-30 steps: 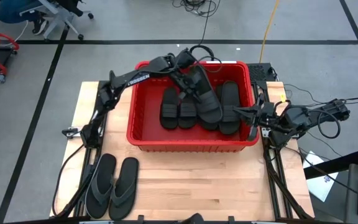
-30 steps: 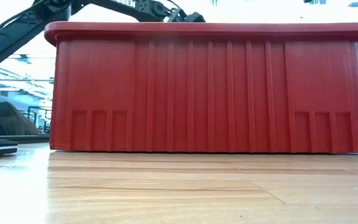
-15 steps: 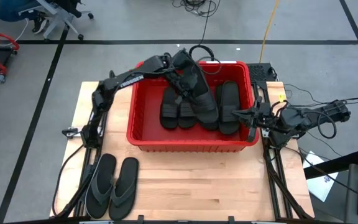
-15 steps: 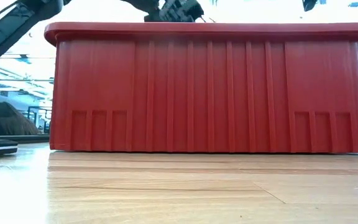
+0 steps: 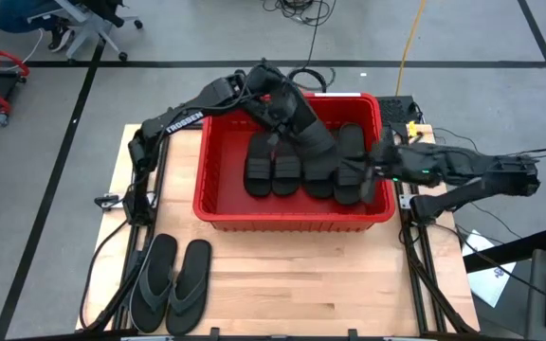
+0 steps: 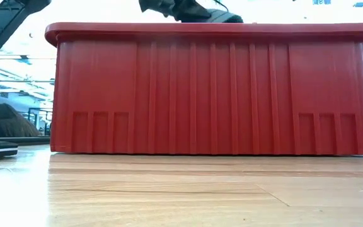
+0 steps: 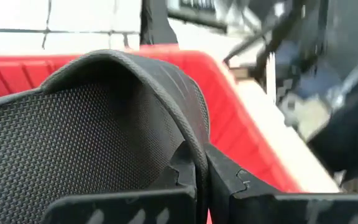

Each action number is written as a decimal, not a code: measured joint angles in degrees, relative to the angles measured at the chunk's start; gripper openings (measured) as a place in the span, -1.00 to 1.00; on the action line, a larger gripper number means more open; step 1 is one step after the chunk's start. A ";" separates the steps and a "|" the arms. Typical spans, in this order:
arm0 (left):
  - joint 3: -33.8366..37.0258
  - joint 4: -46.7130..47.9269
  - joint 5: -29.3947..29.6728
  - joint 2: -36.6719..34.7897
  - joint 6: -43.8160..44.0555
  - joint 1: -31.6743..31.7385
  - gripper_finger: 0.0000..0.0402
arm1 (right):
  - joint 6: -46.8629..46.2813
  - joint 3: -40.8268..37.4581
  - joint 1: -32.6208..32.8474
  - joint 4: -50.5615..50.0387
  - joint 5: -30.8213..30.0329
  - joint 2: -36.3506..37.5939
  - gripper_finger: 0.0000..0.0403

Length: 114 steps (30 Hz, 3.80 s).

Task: Pick and place slides into bin
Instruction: Put the black slipper into the red bin

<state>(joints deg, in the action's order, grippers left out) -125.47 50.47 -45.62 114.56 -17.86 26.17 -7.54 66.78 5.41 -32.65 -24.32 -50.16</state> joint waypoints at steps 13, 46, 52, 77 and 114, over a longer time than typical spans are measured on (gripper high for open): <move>0.00 -11.58 -5.87 -0.41 17.39 0.26 -0.99 | 8.36 9.03 -6.75 -5.80 -6.15 -6.85 -0.21; 0.00 -15.68 -9.41 -0.57 22.53 -1.18 -0.96 | 25.98 8.90 -11.43 4.35 -6.28 -17.31 -0.93; 0.03 -15.88 -3.13 -0.76 23.64 -1.56 -0.83 | 20.27 8.92 -11.43 -0.02 -9.24 -15.82 -0.98; 0.02 -5.20 21.92 -22.10 12.89 -0.84 0.18 | -21.98 8.92 -6.31 -18.71 -19.87 -17.79 -1.00; 0.04 6.26 26.20 -30.77 5.87 2.80 0.18 | -42.01 9.14 -14.45 -31.74 -7.89 -40.56 -0.95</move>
<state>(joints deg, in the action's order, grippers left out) -125.43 56.73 -19.42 83.79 -11.99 28.97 -49.55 75.92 -9.05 -64.39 -32.20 -90.72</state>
